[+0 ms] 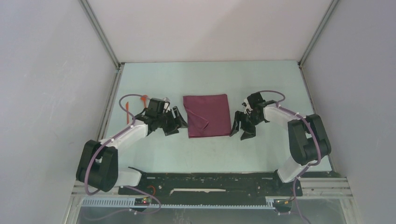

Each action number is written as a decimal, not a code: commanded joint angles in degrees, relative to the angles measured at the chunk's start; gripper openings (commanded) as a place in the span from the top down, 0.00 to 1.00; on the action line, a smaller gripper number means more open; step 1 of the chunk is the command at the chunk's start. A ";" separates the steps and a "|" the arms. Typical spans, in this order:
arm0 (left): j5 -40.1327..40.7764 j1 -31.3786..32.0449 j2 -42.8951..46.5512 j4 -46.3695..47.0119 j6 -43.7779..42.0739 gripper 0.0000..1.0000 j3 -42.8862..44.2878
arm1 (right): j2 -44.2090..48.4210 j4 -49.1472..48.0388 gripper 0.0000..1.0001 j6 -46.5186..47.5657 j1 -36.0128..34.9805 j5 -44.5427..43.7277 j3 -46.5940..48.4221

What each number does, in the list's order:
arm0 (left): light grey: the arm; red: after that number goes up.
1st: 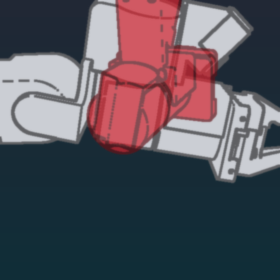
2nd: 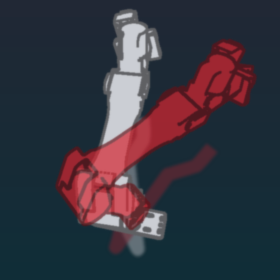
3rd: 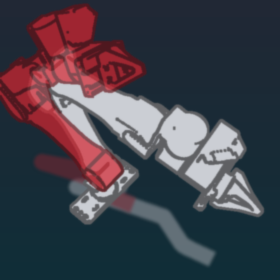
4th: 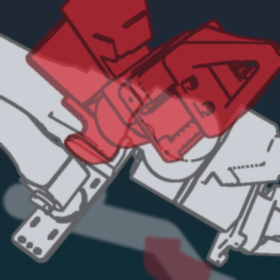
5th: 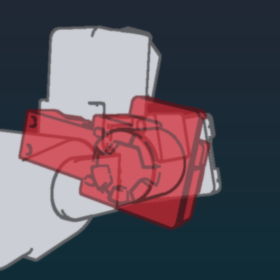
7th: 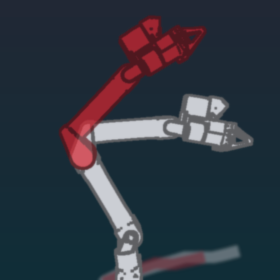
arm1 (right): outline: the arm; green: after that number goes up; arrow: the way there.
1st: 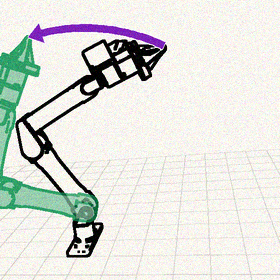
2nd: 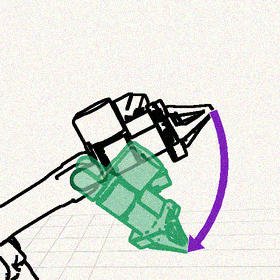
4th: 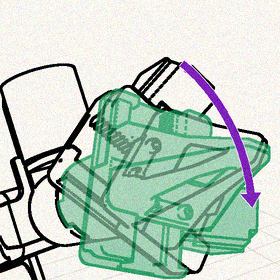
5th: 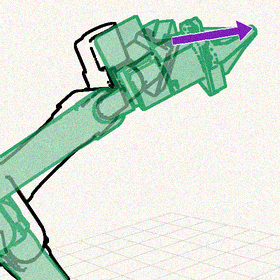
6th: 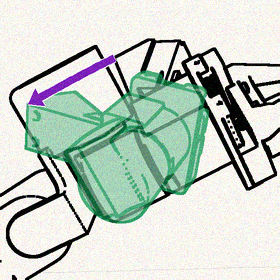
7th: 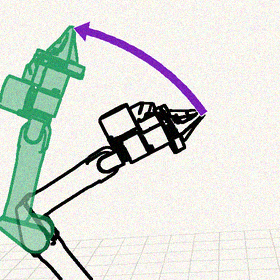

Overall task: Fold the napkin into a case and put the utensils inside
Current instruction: Fold the rectangle-folded napkin at the center of the board, then rotate the square-folded napkin at the center of the board, then smooth out the square-folded napkin at the center of the board.

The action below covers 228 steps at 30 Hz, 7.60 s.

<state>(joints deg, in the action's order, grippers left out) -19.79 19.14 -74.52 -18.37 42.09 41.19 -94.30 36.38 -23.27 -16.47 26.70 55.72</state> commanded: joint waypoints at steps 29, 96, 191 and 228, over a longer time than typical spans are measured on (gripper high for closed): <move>10.63 5.65 15.32 -5.79 -0.35 0.17 3.83 | -18.57 -47.18 0.18 -27.17 -9.72 9.59 5.55; 13.83 5.12 16.60 -7.93 -3.21 0.15 11.12 | -2.65 -24.54 1.00 -12.66 4.24 -1.89 -11.56; -2.28 7.93 -19.16 36.41 25.30 0.55 -4.81 | 4.57 -19.30 0.28 -30.29 13.56 2.08 -16.03; -5.81 6.97 -22.00 44.56 26.98 0.82 -9.55 | 8.67 -19.12 0.73 -31.67 8.03 -3.79 -15.21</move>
<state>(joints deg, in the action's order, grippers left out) -24.47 26.33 -96.36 24.25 69.01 32.23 -84.62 18.92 -54.98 -7.35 22.83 38.26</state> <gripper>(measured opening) 0.175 0.309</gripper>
